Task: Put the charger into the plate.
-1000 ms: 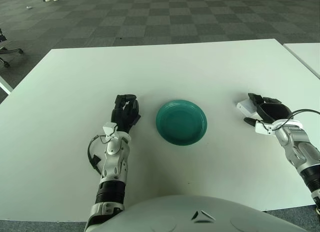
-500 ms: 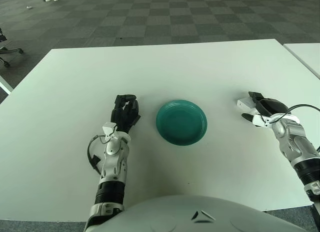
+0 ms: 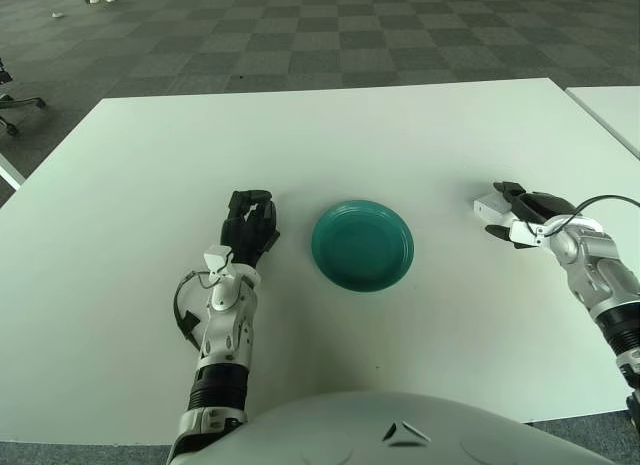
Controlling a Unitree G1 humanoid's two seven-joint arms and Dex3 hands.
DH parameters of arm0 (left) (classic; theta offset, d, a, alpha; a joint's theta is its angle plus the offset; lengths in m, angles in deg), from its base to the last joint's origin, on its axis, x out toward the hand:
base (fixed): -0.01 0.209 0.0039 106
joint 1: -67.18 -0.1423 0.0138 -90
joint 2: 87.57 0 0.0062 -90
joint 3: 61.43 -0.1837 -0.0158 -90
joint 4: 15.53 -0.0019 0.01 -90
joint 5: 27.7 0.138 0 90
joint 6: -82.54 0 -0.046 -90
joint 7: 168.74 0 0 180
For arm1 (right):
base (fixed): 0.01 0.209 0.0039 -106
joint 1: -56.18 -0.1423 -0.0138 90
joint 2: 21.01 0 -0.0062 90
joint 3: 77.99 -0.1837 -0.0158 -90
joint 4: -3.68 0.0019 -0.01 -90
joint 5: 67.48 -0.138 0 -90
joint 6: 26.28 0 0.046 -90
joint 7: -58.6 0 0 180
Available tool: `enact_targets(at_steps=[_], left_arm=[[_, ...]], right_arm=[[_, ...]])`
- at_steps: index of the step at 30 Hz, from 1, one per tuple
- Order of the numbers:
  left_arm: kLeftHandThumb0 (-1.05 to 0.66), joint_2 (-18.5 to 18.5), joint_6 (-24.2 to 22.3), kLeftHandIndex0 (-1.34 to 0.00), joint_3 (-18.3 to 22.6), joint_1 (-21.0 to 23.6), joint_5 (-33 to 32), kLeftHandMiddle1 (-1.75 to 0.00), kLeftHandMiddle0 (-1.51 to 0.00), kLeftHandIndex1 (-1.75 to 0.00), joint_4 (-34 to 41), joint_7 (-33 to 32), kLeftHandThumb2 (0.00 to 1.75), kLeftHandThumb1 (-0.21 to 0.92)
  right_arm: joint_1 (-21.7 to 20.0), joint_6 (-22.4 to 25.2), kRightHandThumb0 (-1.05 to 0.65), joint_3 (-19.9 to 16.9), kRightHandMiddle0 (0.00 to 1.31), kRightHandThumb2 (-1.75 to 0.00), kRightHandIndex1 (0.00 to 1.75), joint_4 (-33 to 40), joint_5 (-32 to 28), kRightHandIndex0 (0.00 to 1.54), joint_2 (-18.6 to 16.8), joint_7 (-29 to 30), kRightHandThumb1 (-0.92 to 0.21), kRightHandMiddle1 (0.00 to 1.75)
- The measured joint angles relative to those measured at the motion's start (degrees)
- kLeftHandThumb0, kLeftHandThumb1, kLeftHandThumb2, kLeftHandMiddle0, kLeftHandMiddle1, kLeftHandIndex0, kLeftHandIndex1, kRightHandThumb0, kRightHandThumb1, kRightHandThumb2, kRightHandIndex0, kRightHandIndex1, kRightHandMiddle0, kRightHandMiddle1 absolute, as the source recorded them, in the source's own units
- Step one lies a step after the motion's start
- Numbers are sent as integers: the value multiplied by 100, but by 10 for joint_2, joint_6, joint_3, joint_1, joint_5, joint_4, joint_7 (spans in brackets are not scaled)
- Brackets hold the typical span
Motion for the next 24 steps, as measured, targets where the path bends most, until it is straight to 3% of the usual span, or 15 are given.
enact_targets(at_steps=[5,10,15,24], left_arm=[[-36,0,-3,-23,0,-1,0,-15,-42,-175,3,0,58,88],[-36,0,-3,-23,0,-3,0,-15,-42,-175,6,0,58,88],[-36,0,-3,-23,0,-6,0,-15,-42,-175,10,0,58,88],[-36,0,-9,-23,0,-10,0,-15,-42,-175,17,0,58,88]], right_arm=[[-16,-3,-105,8,0,-79,74,-5,0,0,8,-32,-92,45],[-32,-3,-105,15,0,-82,47,-9,-4,7,13,-66,-92,39],[-44,-5,-105,20,0,-83,40,-17,-12,14,19,-94,-92,43],[-54,-37,-105,20,0,-79,36,-54,-18,18,18,-77,-92,53]])
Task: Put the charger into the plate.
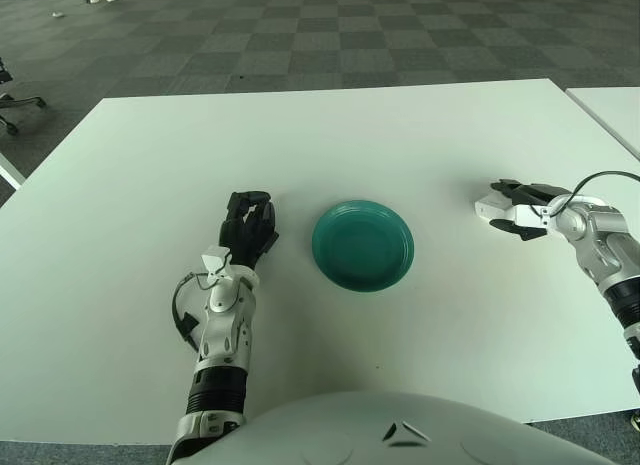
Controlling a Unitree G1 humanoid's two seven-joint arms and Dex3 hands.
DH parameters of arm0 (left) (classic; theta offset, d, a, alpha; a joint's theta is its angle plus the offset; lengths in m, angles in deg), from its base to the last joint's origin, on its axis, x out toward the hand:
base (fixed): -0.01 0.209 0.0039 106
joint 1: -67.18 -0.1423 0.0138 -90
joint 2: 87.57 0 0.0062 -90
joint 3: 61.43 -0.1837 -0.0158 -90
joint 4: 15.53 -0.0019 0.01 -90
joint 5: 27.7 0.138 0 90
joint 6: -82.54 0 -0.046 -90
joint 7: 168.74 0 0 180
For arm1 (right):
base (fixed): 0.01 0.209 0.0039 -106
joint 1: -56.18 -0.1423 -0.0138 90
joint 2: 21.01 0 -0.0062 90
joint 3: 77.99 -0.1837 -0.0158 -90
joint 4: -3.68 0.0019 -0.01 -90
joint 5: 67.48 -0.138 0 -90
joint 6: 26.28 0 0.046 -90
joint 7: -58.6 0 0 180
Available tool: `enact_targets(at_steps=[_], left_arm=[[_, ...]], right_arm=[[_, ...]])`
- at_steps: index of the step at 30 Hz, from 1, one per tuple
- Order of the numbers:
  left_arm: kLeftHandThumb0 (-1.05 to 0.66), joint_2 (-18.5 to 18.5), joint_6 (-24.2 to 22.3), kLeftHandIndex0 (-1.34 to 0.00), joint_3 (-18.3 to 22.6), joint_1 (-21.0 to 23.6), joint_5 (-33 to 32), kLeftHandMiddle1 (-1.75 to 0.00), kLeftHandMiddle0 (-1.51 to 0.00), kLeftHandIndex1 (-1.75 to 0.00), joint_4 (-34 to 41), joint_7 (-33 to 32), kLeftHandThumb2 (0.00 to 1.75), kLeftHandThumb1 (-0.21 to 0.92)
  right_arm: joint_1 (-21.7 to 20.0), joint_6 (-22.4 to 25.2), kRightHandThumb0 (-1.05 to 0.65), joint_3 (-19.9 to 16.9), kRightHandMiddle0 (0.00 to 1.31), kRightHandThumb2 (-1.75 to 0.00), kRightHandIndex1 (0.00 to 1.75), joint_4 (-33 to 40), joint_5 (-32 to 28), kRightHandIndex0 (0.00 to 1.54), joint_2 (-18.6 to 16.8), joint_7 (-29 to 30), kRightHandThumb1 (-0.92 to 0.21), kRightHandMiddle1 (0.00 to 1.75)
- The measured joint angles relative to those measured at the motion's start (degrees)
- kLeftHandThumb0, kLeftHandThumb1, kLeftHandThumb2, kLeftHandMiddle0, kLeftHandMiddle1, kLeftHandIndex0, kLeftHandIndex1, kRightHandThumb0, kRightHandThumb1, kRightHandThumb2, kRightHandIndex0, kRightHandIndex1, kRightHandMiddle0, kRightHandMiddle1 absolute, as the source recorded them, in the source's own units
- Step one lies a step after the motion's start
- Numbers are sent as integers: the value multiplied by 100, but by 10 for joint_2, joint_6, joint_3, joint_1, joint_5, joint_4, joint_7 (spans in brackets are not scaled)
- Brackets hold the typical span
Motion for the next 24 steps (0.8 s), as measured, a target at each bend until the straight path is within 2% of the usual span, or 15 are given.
enact_targets(at_steps=[11,16,17,18,19,20,21,22,24], left_arm=[[-36,-2,-3,-23,0,-5,0,-14,-42,-175,5,0,58,88],[-36,-3,-4,-23,-1,-7,0,-14,-42,-175,8,0,58,88],[-36,-3,-4,-23,-1,-7,0,-14,-42,-175,8,0,58,88],[-36,-3,-4,-23,-1,-8,0,-14,-42,-175,9,0,58,88],[-36,-3,-5,-23,-1,-9,0,-14,-42,-175,10,0,58,88],[-36,-3,-5,-23,-1,-10,0,-14,-42,-175,11,0,58,88],[-36,-3,-5,-23,-1,-10,0,-14,-42,-175,12,0,58,88],[-36,-3,-6,-23,-1,-11,0,-14,-42,-175,13,0,58,88],[-36,-3,-7,-23,-2,-11,0,-14,-42,-175,14,0,58,88]], right_arm=[[6,-44,-100,-1,0,-68,29,-34,-3,23,0,54,-92,66],[5,-73,-90,11,0,-57,32,-70,8,34,-1,118,-92,92],[5,-77,-89,14,0,-56,41,-77,10,37,-1,131,-92,102],[5,-80,-87,18,0,-54,58,-85,12,38,-2,148,-92,118],[5,-81,-85,21,1,-51,89,-91,16,37,-4,164,-92,134],[4,-81,-84,24,1,-50,101,-96,22,36,-6,180,-92,140],[4,-80,-82,26,5,-49,127,-101,24,38,-8,194,-92,150],[3,-80,-81,28,8,-48,144,-107,27,39,-11,211,-92,156],[2,-76,-78,32,19,-46,159,-116,34,52,-18,240,-92,165]])
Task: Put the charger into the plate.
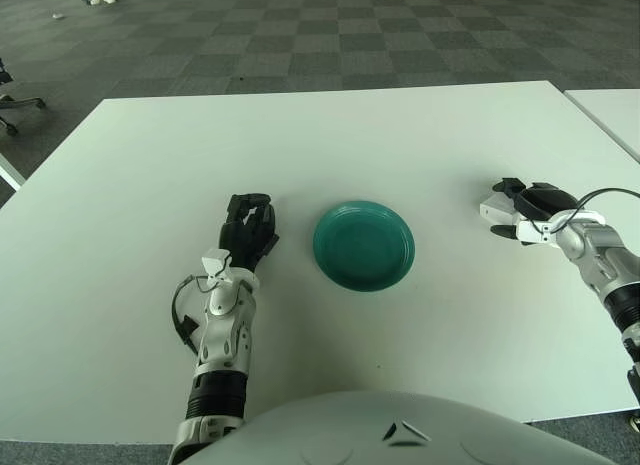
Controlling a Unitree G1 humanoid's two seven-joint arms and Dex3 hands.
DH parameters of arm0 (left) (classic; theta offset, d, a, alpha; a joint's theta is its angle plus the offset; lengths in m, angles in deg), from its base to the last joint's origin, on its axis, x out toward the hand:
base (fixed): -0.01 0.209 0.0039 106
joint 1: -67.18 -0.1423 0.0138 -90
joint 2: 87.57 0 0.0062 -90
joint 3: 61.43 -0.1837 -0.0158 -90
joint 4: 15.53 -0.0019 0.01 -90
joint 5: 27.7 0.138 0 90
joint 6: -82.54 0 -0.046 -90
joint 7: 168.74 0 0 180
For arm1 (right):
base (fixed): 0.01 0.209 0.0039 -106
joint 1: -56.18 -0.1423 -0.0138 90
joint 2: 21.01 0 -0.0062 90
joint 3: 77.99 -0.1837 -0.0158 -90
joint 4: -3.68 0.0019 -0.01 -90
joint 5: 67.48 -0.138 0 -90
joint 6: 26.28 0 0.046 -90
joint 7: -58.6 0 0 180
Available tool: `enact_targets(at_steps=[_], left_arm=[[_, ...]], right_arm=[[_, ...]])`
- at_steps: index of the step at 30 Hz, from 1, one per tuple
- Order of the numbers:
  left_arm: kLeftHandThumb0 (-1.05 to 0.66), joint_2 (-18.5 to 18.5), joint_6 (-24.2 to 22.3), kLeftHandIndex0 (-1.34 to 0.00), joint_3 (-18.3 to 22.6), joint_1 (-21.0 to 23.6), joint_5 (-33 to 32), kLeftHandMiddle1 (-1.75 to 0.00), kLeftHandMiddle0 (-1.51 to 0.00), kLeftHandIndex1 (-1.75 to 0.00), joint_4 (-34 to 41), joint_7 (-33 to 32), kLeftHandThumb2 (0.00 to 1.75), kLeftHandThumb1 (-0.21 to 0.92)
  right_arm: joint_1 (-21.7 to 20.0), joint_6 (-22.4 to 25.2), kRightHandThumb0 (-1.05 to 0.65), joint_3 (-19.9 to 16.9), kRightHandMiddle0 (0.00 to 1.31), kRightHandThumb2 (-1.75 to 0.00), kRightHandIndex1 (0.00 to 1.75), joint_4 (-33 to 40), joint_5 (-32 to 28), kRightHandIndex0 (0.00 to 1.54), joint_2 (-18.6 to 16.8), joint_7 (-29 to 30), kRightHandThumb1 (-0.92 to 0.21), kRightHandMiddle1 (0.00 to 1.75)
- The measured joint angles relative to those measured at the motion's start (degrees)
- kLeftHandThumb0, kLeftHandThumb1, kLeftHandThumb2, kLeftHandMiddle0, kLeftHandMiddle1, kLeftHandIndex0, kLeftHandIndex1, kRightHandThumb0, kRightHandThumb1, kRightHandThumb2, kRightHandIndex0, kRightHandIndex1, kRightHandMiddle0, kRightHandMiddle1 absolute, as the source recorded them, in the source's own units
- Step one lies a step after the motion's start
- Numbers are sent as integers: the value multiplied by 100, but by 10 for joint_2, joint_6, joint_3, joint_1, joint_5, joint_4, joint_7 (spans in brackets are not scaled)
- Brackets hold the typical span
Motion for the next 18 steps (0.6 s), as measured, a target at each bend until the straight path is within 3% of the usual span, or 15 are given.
enact_targets(at_steps=[2,4,6,8,10,18], left_arm=[[-36,0,-2,-23,0,0,0,-14,-42,-175,1,0,58,88],[-36,0,-2,-23,0,0,0,-14,-42,-175,2,0,58,88],[-36,0,-2,-23,1,-1,0,-14,-42,-175,2,0,58,88],[-36,1,-2,-23,1,-1,0,-14,-42,-175,3,0,58,88],[-36,2,-2,-23,2,-1,0,-14,-42,-175,3,0,58,88],[-36,1,-3,-23,2,-1,0,-14,-42,-175,2,0,58,88]], right_arm=[[-1,5,-75,3,29,-45,167,-11,7,60,-6,31,-92,170],[-2,2,-67,8,47,-45,171,-27,13,70,-11,67,-92,173],[-1,-3,-61,10,55,-45,173,-41,13,75,-17,104,-92,174],[-1,-9,-50,11,49,-79,174,-55,13,77,-25,140,-69,174],[0,-13,-46,12,47,-92,174,-66,13,79,-30,165,-61,174],[-2,-13,-42,10,45,-103,175,-103,9,84,-58,255,-54,175]])
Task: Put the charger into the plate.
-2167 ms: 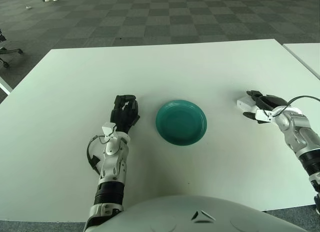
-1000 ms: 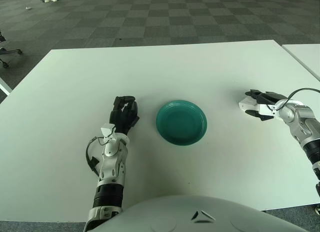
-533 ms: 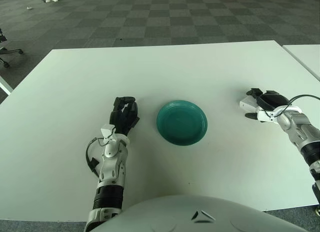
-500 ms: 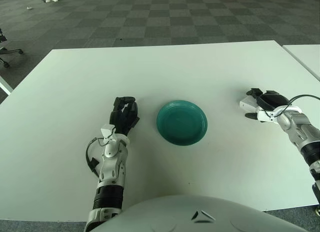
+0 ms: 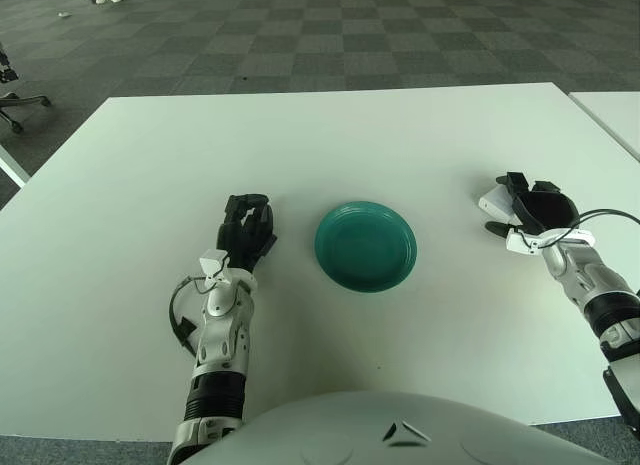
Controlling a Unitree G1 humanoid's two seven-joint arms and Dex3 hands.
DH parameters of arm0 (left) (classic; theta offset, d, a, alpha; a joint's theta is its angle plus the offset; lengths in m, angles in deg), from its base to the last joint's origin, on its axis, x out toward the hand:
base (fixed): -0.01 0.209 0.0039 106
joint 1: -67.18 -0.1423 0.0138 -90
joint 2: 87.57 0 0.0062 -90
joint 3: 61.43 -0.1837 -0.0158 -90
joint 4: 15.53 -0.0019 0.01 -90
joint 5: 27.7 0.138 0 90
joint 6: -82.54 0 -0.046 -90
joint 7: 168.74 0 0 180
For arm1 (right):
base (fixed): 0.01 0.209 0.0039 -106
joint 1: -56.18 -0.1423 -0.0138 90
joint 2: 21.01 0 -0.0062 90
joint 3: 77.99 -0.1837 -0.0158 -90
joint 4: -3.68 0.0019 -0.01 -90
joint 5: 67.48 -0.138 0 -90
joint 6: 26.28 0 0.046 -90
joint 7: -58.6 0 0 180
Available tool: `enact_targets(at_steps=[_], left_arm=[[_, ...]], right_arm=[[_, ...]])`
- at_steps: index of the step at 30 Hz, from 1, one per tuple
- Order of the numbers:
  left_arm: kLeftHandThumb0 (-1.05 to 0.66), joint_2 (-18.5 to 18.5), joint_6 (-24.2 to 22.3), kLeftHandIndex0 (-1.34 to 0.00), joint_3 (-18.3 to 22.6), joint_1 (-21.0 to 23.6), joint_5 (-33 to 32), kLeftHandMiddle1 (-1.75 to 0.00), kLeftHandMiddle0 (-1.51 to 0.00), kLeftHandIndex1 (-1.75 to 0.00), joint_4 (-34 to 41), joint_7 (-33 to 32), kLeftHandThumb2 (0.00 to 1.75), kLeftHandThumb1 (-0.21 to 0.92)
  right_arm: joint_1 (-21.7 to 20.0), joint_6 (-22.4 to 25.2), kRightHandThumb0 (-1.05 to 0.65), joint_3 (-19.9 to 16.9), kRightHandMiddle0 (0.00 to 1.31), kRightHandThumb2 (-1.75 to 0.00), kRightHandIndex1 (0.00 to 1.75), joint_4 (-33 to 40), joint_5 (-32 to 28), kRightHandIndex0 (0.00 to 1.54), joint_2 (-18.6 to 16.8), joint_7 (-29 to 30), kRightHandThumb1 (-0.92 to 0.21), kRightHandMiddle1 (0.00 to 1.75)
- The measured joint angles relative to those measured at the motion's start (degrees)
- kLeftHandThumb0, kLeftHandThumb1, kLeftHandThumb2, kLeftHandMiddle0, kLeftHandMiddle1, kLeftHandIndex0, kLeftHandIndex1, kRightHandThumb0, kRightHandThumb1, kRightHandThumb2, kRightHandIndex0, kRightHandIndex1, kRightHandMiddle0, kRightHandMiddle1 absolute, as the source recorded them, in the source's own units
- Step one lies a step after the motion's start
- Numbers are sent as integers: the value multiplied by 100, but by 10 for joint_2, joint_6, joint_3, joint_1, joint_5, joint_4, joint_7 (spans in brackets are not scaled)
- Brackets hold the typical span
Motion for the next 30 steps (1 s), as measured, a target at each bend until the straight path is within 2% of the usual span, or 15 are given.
enact_targets(at_steps=[9,17,26,30], left_arm=[[-36,0,0,-23,1,4,0,-14,-42,-175,-5,0,58,88],[-36,0,1,-23,2,12,0,-13,-42,-175,-12,-1,58,88],[-36,1,6,-23,4,17,0,-13,-42,-175,-21,-1,58,88],[-36,1,7,-23,5,20,0,-13,-42,-175,-26,-1,58,88]], right_arm=[[-28,13,-43,-1,48,-110,175,-55,-2,92,-23,69,-48,175],[-39,-9,-43,-6,49,-111,175,-88,-23,94,-34,108,-48,175],[-65,-32,-43,0,48,-110,175,-129,-23,95,-35,116,-48,175],[-98,-46,-43,6,49,-112,175,-144,-23,97,-28,76,-47,175]])
